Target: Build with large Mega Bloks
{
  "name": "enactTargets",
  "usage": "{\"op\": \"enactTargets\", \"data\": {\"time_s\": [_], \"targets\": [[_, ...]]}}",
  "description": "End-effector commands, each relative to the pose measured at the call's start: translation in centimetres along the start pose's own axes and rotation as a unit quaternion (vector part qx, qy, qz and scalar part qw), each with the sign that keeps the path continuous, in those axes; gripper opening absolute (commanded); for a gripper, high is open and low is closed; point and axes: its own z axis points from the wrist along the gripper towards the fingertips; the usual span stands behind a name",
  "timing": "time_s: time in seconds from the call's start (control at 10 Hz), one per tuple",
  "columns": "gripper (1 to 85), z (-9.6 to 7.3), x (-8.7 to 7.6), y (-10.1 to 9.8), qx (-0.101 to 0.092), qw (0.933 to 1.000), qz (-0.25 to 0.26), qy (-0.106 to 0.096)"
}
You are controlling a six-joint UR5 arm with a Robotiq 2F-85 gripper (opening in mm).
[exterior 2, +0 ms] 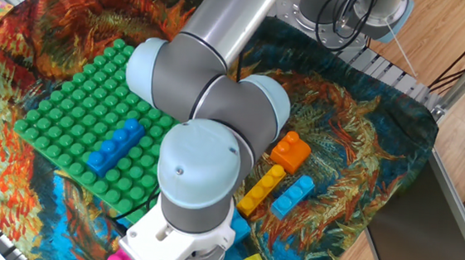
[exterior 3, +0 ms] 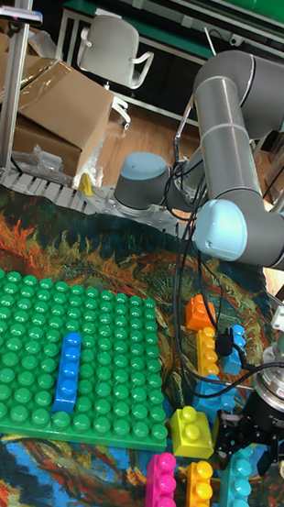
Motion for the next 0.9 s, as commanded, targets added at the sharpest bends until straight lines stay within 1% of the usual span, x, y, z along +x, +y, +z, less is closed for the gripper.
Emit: {"op": "enactTargets", "data": {"time_s": [0.0,0.1,0.2,0.4,0.6,0.8], "targets": [[58.0,0.5,-0.1,0.1,-0.008,0.9999,0.005,-0.005],[51.0,0.6,-0.3,0.1,-0.008,0.9999,0.005,-0.009],[28.7,0.5,-0.2,0.0,-0.005,0.9999,0.010,-0.008],[1.3,0.1,0.2,0.2,-0.009,0.9998,0.020,-0.002],[1.3,-1.2,0.8,1.1,-0.025,0.9994,0.022,0.003],[1.3,-3.1,1.4,1.4,-0.029,0.9993,0.020,0.010]]}}
